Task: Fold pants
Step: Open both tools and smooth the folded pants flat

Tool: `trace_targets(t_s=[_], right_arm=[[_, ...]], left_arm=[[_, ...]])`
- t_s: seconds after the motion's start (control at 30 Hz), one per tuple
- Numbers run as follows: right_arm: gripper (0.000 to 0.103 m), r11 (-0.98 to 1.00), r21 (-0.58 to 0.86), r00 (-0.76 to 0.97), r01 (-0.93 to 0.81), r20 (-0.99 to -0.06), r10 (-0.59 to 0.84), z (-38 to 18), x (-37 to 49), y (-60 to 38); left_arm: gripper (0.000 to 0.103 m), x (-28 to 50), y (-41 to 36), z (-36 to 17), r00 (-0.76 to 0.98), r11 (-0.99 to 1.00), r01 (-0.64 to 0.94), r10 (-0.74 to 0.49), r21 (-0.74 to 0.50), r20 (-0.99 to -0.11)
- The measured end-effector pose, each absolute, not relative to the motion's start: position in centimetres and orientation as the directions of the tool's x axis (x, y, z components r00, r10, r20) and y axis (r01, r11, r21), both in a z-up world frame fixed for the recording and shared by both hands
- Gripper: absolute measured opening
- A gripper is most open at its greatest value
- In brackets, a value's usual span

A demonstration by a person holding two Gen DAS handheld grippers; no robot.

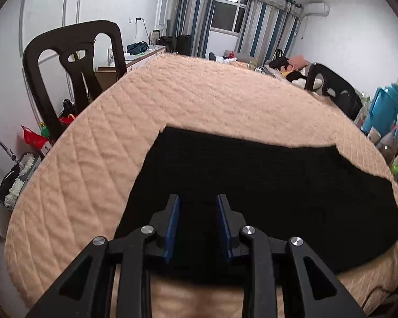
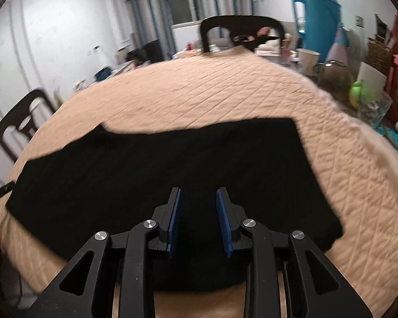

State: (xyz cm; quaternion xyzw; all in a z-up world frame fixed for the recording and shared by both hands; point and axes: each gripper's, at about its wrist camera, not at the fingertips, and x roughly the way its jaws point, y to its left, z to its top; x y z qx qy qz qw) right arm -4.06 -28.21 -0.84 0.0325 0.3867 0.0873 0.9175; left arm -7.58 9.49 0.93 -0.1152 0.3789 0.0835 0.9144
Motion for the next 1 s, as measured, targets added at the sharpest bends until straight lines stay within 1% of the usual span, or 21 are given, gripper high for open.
trace_targets(t_s=[0.03, 0.13, 0.27, 0.37, 0.5, 0.6, 0.77, 0.83, 0.9, 1.0], right_arm=[[0.028, 0.982, 0.111, 0.683, -0.152, -0.706, 0.186, -1.2, -4.5, -27.8], [0.028, 0.983, 0.046, 0.682, -0.176, -0.714, 0.155, -2.0, -5.3, -27.2], [0.028, 0.983, 0.018, 0.696, -0.182, -0.704, 0.142, -1.1, -5.9, -27.0], [0.028, 0.979, 0.020, 0.699, -0.201, -0.698, 0.158, -0.9, -6.7, -26.6], [0.028, 0.981, 0.027, 0.666, -0.191, -0.731, 0.150, -2.0, -6.7, -26.5], [0.028, 0.978, 0.058, 0.681, -0.201, -0.709, 0.182, -1.2, -6.7, -26.1], [0.028, 0.962, 0.069, 0.695, -0.263, -0.678, 0.239, -0.4, -5.9, -24.0], [0.028, 0.958, 0.078, 0.694, -0.277, -0.673, 0.256, -0.6, -5.6, -23.3], [0.028, 0.955, 0.087, 0.692, -0.284, -0.671, 0.266, -0.9, -5.3, -22.8], [0.028, 0.956, 0.098, 0.671, -0.275, -0.692, 0.264, -2.1, -4.5, -22.6]], left_arm=[[0.031, -7.8, 9.5, 0.4, 0.687, 0.960, -0.242, 0.068, -0.139, -0.724], [0.031, -8.4, 9.6, 0.2, 0.698, 0.963, -0.236, 0.077, -0.128, -0.712], [0.031, -9.3, 10.1, 0.8, 0.706, 0.959, -0.244, 0.074, -0.143, -0.704], [0.031, -10.0, 10.2, 0.9, 0.712, 0.961, -0.239, 0.073, -0.142, -0.698], [0.031, -10.1, 10.1, 0.4, 0.700, 0.961, -0.245, 0.083, -0.129, -0.709], [0.031, -9.9, 9.8, 0.6, 0.699, 0.960, -0.246, 0.082, -0.131, -0.710], [0.032, -9.5, 9.1, 1.1, 0.714, 0.963, -0.243, 0.095, -0.119, -0.693], [0.033, -9.3, 9.2, 0.9, 0.718, 0.962, -0.241, 0.087, -0.130, -0.691], [0.033, -8.9, 9.3, 0.4, 0.707, 0.960, -0.255, 0.104, -0.115, -0.700], [0.033, -8.9, 9.3, 0.0, 0.703, 0.962, -0.253, 0.111, -0.102, -0.702]])
